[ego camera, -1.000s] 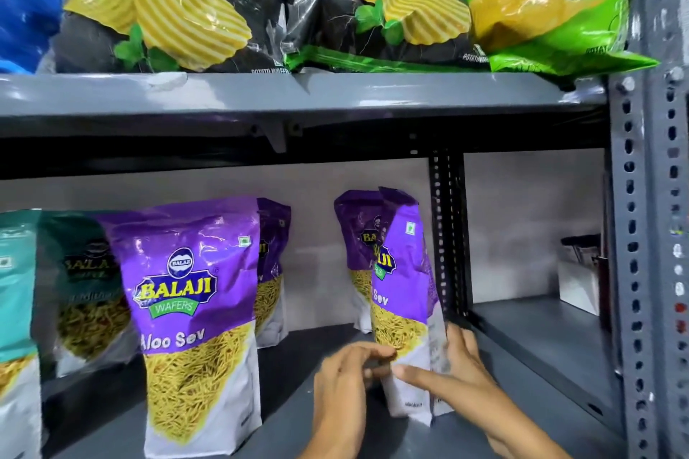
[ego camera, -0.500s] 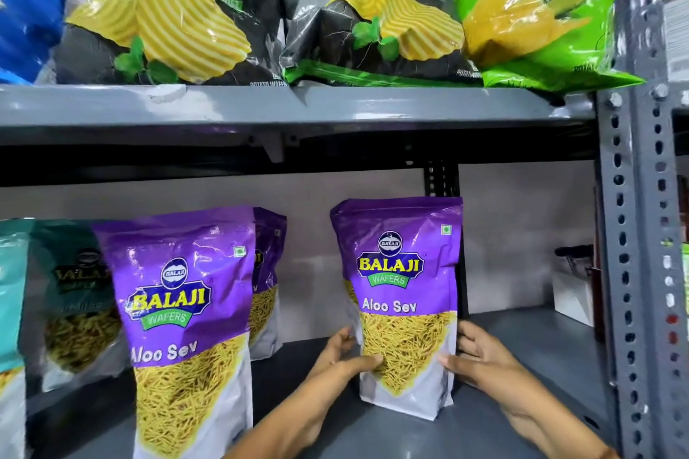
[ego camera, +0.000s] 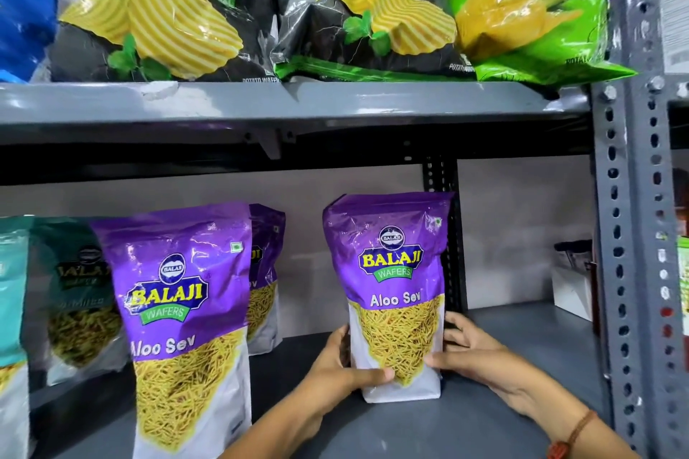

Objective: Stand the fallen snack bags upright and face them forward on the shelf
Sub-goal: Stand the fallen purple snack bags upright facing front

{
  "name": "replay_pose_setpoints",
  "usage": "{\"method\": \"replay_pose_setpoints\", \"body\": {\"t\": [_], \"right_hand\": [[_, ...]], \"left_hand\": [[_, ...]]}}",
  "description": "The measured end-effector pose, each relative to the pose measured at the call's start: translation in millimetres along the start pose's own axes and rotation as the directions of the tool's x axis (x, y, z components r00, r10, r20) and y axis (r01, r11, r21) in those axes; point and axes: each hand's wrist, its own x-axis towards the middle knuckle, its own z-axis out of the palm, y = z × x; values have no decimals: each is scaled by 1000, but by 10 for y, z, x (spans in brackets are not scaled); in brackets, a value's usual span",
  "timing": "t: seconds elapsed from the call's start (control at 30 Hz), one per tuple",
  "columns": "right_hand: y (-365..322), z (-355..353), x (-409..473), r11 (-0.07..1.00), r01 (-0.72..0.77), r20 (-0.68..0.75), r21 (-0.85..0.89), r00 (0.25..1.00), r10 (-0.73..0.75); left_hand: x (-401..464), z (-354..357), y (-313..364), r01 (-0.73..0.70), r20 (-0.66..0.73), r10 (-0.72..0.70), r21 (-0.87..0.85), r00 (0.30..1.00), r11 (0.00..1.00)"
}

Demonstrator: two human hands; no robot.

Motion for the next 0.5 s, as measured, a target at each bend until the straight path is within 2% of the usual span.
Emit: {"method": "replay_pose_setpoints", "body": {"t": [0.13, 0.27, 0.5], "right_hand": [[-6, 66, 40, 992, -39, 160, 122, 987, 19], [51, 86, 47, 993, -30, 112, 116, 994, 17], [53, -2, -97, 996, -30, 181, 87, 983, 14]], "left_hand": [[15, 22, -15, 38, 21, -39, 26, 999, 999], [-21, 79, -60, 38, -45, -37, 32, 998, 999], [-206, 226, -81, 36, -135, -31, 32, 990, 999]]}}
